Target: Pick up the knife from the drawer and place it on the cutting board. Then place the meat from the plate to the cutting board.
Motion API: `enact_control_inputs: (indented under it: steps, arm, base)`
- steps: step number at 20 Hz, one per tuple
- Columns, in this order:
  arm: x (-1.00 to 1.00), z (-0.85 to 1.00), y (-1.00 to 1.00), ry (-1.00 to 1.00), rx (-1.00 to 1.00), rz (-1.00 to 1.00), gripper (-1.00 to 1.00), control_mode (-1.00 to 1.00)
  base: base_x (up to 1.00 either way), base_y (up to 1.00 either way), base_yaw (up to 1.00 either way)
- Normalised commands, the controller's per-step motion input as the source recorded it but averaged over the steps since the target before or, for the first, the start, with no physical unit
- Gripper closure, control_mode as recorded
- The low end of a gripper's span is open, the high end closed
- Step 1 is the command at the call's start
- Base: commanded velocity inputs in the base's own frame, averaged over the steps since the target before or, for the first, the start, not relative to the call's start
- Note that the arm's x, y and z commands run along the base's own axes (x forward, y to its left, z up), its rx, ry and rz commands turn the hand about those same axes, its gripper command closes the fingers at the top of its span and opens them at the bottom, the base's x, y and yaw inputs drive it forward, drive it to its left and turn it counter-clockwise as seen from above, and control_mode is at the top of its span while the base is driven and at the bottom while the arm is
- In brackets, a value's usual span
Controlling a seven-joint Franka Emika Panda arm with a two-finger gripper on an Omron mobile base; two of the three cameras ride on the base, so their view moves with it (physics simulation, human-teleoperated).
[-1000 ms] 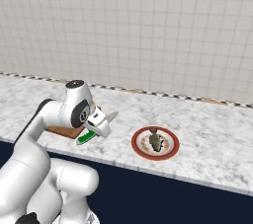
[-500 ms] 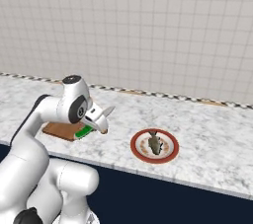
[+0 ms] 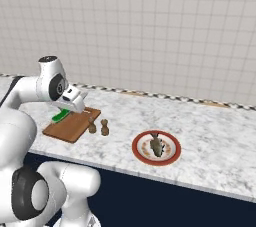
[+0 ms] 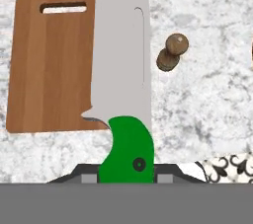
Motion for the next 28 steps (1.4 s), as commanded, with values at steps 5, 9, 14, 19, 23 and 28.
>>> enact_control_inputs:
  steps: [5, 9, 14, 19, 23, 28]
  arm:
    - [0.37, -0.26, 1.0, 0.16, -0.05, 0.24, 1.0, -1.0]
    - [0.13, -0.9, 0.44, 0.16, -0.25, 0.1, 1.0, -1.0]
    - [0.29, -0.57, 0.03, 0.02, -0.05, 0.03, 1.0, -1.0]
    - [0.7, -0.51, 0.0, 0.0, -0.02, 0.0, 1.0, -1.0]
    - [0.67, -0.43, 0.09, 0.0, 0.0, 0.0, -1.0, -1.0]
    - [0.1, -0.07, 0.01, 0.0, 0.0, 0.0, -1.0, -1.0]
  base:
    - [0.0, 0.0, 0.0]
    - [0.0, 0.0, 0.0]
    - [0.0, 0.0, 0.0]
    - [0.0, 0.0, 0.0]
    - [0.0, 0.0, 0.0]
    - [0.0, 0.0, 0.0]
